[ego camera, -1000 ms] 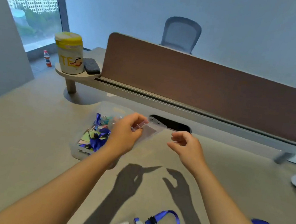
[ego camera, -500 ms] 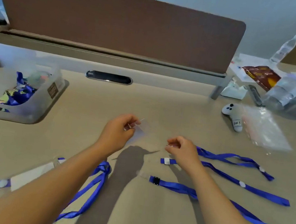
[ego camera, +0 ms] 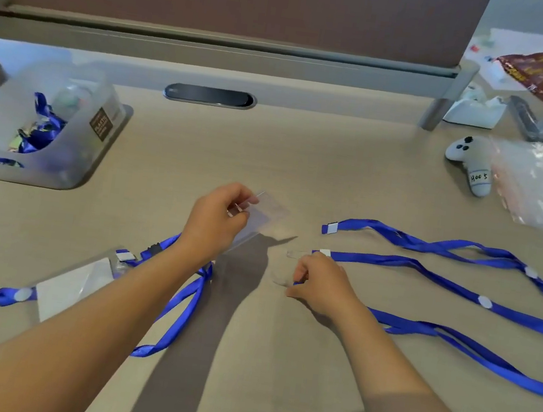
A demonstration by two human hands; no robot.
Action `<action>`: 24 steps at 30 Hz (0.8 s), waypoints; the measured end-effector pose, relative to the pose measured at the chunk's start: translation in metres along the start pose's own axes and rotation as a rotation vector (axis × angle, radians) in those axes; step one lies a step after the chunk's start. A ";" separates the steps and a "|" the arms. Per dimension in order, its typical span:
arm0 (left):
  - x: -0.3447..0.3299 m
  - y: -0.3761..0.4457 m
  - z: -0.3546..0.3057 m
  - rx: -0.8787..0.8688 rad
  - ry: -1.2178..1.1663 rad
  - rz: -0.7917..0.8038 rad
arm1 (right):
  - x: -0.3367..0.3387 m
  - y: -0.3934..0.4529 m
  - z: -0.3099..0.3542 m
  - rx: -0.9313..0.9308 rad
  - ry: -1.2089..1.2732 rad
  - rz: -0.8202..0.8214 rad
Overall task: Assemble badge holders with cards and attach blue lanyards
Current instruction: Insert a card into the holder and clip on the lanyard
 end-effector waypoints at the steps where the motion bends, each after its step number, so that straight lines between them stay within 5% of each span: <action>1: 0.001 0.000 0.000 0.004 -0.006 -0.001 | 0.000 0.000 -0.002 -0.030 0.066 -0.003; 9: 0.008 0.007 -0.015 0.018 -0.074 0.027 | 0.048 -0.002 0.018 -0.042 0.575 -0.181; 24: 0.025 0.017 -0.078 -0.084 -0.180 0.099 | 0.139 -0.022 0.056 0.162 0.357 -0.617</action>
Point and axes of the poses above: each hand's wrist, its own y-axis towards the middle knuckle, its own x-axis out of the back of the hand, z = x × y, the point moved 4 cm from there along y, towards the middle knuckle, and after that the axes turned 8 degrees about -z, right-handed, at the moved point
